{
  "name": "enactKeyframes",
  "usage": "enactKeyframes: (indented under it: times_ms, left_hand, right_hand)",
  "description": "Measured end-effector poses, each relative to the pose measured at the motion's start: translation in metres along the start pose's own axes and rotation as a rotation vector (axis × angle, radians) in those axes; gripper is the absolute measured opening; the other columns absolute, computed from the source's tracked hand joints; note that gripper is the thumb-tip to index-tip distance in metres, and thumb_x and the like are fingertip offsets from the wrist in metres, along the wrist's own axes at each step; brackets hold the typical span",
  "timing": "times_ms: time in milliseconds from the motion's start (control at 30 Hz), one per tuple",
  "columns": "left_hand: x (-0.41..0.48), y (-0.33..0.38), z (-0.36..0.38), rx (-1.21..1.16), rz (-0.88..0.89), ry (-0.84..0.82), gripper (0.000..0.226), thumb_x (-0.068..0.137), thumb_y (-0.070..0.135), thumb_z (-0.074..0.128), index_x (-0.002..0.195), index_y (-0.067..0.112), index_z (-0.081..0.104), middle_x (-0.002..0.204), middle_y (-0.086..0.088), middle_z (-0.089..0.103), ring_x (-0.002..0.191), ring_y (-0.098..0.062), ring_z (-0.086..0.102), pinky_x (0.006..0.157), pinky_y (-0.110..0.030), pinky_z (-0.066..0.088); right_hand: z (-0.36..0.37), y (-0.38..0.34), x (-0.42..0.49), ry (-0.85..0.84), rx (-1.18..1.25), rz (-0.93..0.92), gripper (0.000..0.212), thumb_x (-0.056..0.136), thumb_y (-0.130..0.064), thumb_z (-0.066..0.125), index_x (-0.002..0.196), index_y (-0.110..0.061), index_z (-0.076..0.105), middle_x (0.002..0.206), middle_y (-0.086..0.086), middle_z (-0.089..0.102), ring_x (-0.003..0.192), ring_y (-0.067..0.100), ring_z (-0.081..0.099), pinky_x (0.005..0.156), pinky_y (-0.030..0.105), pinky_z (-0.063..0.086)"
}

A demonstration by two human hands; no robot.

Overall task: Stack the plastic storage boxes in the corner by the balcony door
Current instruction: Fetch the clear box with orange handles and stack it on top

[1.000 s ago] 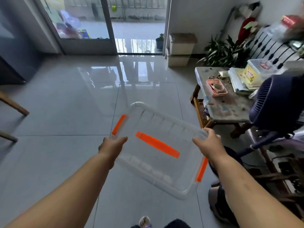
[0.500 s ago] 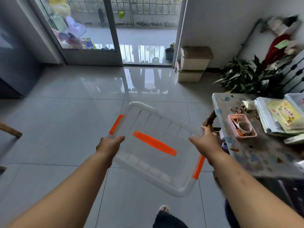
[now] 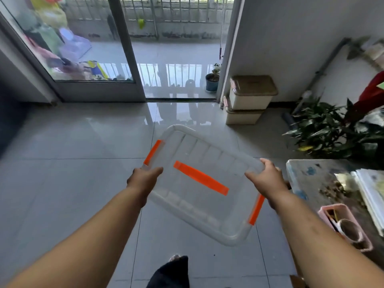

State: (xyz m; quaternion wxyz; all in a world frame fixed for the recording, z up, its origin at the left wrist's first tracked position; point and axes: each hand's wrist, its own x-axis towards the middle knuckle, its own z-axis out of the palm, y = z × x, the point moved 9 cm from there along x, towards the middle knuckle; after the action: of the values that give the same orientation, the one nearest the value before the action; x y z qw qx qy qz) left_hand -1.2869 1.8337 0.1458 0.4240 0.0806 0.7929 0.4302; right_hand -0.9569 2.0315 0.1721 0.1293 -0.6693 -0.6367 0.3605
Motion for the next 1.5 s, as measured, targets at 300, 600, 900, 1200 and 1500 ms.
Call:
enactKeyframes:
  times_ms: [300, 600, 900, 1200, 1500]
  left_hand:
    - [0.145, 0.167, 0.1, 0.147, 0.104, -0.105, 0.078, 0.057, 0.052, 0.067, 0.123, 0.011, 0.058, 0.121, -0.02, 0.063, 0.112, -0.041, 0.059, 0.098, -0.053, 0.048]
    - [0.27, 0.289, 0.222, 0.229, 0.084, -0.119, 0.073, 0.066, 0.047, 0.072, 0.127, 0.012, 0.053, 0.122, -0.017, 0.059, 0.107, -0.037, 0.06, 0.084, -0.045, 0.053]
    - [0.388, 0.416, 0.368, 0.454, 0.145, -0.207, 0.075, 0.076, 0.047, 0.071, 0.138, 0.016, 0.042, 0.13, -0.016, 0.053, 0.113, -0.036, 0.055, 0.094, -0.051, 0.051]
    - [0.469, 0.533, 0.511, 0.769, 0.311, -0.308, 0.08, 0.076, 0.048, 0.07, 0.143, 0.014, 0.04, 0.128, -0.013, 0.055, 0.115, -0.033, 0.054, 0.089, -0.038, 0.045]
    - [0.515, 0.616, 0.669, 1.039, 0.462, -0.375, 0.074, 0.079, 0.048, 0.066, 0.14, 0.013, 0.043, 0.134, -0.016, 0.055, 0.12, -0.035, 0.054, 0.1, -0.043, 0.047]
  right_hand:
    - [-0.026, -0.036, 0.166, 0.083, 0.098, 0.131, 0.073, 0.078, -0.035, 0.067, 0.142, -0.018, 0.039, 0.137, 0.017, 0.046, 0.09, 0.023, 0.048, 0.079, 0.03, 0.04]
    - [-0.065, -0.059, 0.338, 0.071, 0.141, 0.21, 0.071, 0.074, -0.037, 0.069, 0.137, -0.018, 0.043, 0.128, 0.016, 0.052, 0.106, 0.034, 0.059, 0.092, 0.049, 0.052]
    - [-0.109, -0.062, 0.478, 0.196, 0.212, 0.373, 0.078, 0.076, -0.035, 0.071, 0.144, -0.018, 0.037, 0.138, 0.016, 0.05, 0.122, 0.035, 0.052, 0.1, 0.05, 0.047]
    - [-0.117, -0.046, 0.575, 0.29, 0.336, 0.575, 0.074, 0.079, -0.031, 0.071, 0.143, -0.016, 0.037, 0.137, 0.015, 0.053, 0.12, 0.036, 0.055, 0.098, 0.051, 0.048]
    - [-0.12, -0.006, 0.668, 0.283, 0.31, 0.722, 0.072, 0.085, -0.03, 0.067, 0.142, 0.0, 0.033, 0.14, 0.026, 0.047, 0.126, 0.041, 0.049, 0.097, 0.045, 0.045]
